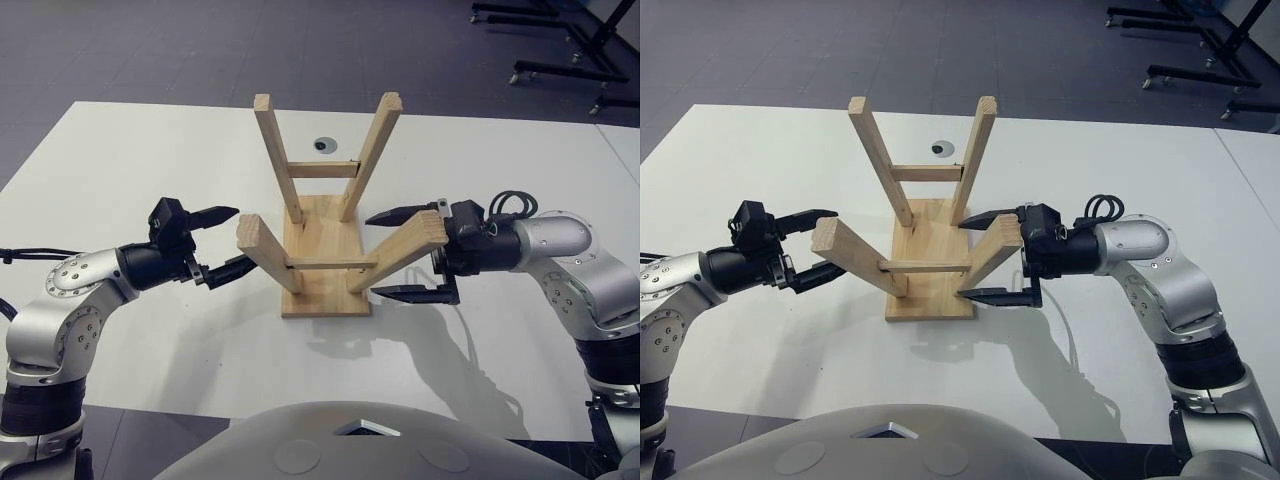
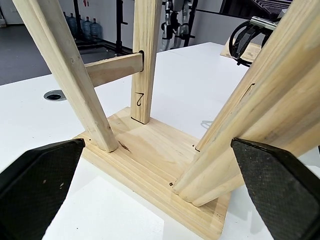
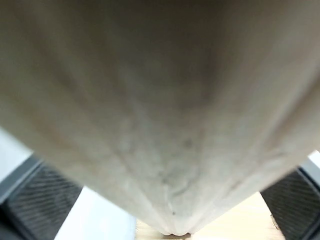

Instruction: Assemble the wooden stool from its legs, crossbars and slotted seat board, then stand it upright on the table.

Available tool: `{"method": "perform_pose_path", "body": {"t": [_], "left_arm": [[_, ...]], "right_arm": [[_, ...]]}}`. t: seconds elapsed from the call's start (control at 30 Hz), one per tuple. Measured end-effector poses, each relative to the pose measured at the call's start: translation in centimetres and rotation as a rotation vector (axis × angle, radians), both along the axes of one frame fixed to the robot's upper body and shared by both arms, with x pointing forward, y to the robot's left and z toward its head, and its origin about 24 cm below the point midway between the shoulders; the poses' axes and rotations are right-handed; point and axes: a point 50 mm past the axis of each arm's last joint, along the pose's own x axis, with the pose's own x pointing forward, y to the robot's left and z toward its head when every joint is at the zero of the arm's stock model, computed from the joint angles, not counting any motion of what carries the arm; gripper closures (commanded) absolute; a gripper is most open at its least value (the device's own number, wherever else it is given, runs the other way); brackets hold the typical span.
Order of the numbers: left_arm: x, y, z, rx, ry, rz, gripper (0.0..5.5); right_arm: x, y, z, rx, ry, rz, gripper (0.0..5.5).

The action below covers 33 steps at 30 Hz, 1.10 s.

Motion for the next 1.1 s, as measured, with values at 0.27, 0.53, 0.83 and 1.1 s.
{"method": "perform_pose_path", "body": {"t": [0.27, 0.53, 0.83, 1.1], "left_arm": [[0.1, -0.3, 0.5, -0.041, -0.010, -0.027, 0.10], [0.3, -0.7, 2.1, -0.094, -0.078, -0.071, 0.10], [0.3, 0.0, 2.3, -0.078, -0.102, -0.054, 0.10], [0.7, 1.9, 6.6, -0.136, -0.292, 0.054, 0.10]], "right_arm": [[-0.6, -1.1, 0.0, 0.015, 0.002, -0.013, 0.11], [-1.1, -2.9, 0.1, -0.049, 0.029, -0.006, 0.11], [-1.0, -4.1, 1.4, -0.019, 0.036, -0.041, 0.11], [-1.1, -7.9, 7.7, 0.437, 0.043, -0.123, 0.11]]}}
